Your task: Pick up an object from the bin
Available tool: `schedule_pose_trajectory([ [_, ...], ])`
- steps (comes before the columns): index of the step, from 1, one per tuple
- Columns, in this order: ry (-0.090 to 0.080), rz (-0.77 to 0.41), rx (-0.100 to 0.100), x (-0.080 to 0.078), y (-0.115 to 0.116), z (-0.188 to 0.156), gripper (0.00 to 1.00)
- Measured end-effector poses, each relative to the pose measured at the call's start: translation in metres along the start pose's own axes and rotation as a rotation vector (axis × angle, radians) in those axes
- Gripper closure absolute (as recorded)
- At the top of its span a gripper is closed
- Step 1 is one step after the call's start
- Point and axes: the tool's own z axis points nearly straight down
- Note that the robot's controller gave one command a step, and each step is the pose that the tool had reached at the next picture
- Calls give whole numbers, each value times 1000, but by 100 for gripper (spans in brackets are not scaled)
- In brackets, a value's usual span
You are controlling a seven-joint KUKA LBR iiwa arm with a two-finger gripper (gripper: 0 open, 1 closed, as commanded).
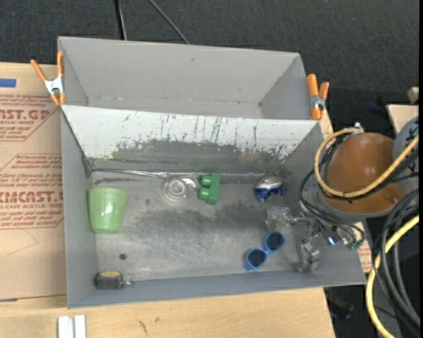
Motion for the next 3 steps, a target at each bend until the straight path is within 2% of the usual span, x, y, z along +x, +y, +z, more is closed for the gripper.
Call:
schedule_pose_trajectory([
  [1, 5, -239, -8, -29, 53, 7, 0],
  [2, 2, -237, -6, -29, 52, 6, 100],
  [3, -2, -292, 0, -29, 57, -161, 100],
])
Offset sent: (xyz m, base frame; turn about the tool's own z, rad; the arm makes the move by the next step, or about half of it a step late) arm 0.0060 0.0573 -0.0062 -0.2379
